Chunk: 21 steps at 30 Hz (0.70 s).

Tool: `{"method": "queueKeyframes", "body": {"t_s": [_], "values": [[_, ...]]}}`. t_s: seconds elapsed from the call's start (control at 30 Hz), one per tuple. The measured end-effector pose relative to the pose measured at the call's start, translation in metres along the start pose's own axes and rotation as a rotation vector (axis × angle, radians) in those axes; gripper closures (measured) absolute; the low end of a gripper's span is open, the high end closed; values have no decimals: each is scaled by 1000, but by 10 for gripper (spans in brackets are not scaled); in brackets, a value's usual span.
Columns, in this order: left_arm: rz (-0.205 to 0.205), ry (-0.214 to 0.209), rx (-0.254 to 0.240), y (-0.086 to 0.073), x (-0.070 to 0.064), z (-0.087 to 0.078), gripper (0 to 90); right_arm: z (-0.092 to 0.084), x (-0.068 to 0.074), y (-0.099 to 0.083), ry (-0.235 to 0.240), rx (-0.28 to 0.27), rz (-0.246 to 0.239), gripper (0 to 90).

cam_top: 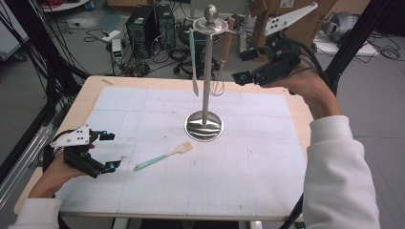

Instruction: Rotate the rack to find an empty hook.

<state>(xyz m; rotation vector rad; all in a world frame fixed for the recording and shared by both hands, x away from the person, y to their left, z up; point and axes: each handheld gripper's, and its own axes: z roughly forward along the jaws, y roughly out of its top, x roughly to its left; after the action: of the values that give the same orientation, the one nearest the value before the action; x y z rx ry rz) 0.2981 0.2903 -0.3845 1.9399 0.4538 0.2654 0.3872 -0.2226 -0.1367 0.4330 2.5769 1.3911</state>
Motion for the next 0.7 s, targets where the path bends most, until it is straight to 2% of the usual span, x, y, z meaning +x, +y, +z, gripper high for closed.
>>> {"method": "queueKeyframes", "body": {"t_s": [0.03, 0.07, 0.13, 0.2, 0.47, 0.6, 0.7], "values": [[-2, -3, -2, 0, 0, 0, 17, -1, 2, -4, -1, -2, 9, 4], [-2, 1, -2, 0, 0, 0, 17, -2, 3, -8, -1, 5, 13, 2], [0, 0, -2, 0, 0, -1, 17, -6, 5, -17, -38, 23, 23, 2], [4, 4, -2, 1, 0, -2, 17, -9, 7, -26, -58, 16, 34, 2], [8, 7, -1, 2, 0, -3, 17, -18, 20, -57, -62, 8, 41, 2], [7, 7, -1, 2, 0, -3, 17, -18, 27, -69, -51, -3, 35, 2], [4, 10, -5, 2, -1, -4, 17, -18, 29, -78, -61, 6, 38, 2]]}}
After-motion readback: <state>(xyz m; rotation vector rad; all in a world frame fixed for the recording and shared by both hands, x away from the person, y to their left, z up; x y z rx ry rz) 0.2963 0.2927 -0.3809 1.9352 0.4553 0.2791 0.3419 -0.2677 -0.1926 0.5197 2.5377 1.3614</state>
